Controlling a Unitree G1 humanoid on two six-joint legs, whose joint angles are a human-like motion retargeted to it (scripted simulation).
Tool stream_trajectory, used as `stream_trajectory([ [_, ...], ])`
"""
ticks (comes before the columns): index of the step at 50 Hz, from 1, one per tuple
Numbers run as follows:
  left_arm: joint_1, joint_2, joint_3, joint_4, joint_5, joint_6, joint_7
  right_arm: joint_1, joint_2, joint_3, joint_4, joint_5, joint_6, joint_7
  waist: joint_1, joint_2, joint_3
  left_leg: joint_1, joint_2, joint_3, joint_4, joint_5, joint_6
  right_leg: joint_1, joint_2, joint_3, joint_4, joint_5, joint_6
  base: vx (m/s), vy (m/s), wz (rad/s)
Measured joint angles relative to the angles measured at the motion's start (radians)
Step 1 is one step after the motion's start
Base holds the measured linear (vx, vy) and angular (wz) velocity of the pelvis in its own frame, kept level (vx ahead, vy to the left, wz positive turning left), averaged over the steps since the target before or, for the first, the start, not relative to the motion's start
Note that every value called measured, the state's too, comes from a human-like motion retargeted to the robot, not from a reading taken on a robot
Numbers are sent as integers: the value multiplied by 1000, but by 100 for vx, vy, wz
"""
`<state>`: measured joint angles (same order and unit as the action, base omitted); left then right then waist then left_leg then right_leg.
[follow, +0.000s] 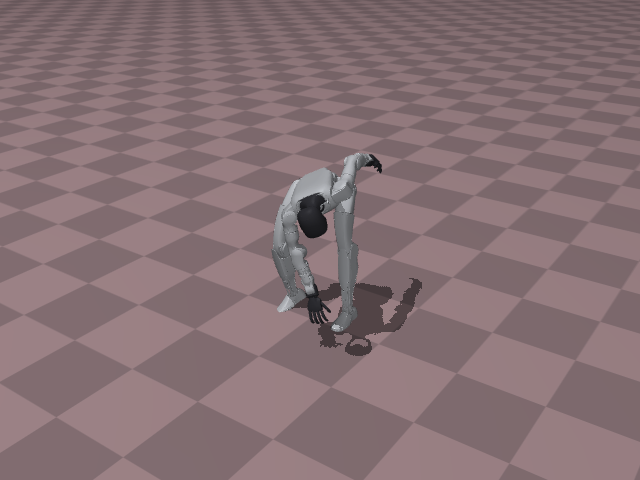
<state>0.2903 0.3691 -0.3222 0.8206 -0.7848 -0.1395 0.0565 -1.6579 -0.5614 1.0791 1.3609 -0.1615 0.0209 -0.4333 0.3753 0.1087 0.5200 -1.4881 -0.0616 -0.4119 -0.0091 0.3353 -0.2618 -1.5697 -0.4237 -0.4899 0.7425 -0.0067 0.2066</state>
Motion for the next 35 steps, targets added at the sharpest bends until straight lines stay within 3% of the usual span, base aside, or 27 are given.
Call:
stream_trajectory([
  [5,8,4,-18,3,-8,19,-31,1,-31,-1,-6,3,1,3,16,38,0,17,6,-21,-47,21,0,0,-11,-19,24,-18,-11,-1,-5,24],
  [11,9,-3,12,28,35,27,-32,111,11,-41,-34,-2,3,-46,11,0,0,110,33,3,-59,14,0,73,16,2,14,-21,-21,-3,-6,-39],
  [20,-27,-10,120,115,221,18,20,448,167,-90,-252,-103,-13,-83,-59,-134,0,475,86,67,-58,-48,0,444,98,47,-90,-29,-23,3,-6,-73],
  [22,-59,5,134,113,213,15,73,518,186,-92,-323,-72,-25,-83,-60,-165,0,562,134,56,-78,-41,0,569,169,45,-210,-6,-41,4,-18,-95],
  [25,-105,9,175,135,271,19,108,670,191,-163,-444,-43,-54,-60,-68,-189,0,726,156,77,-78,-76,0,750,204,56,-275,-11,-47,15,-4,-67],
  [35,-162,-19,252,173,325,27,196,1267,182,-396,-659,80,-97,112,-127,-249,-245,1188,156,220,-78,-222,34,1252,251,160,-528,4,-3,29,11,-67],
])
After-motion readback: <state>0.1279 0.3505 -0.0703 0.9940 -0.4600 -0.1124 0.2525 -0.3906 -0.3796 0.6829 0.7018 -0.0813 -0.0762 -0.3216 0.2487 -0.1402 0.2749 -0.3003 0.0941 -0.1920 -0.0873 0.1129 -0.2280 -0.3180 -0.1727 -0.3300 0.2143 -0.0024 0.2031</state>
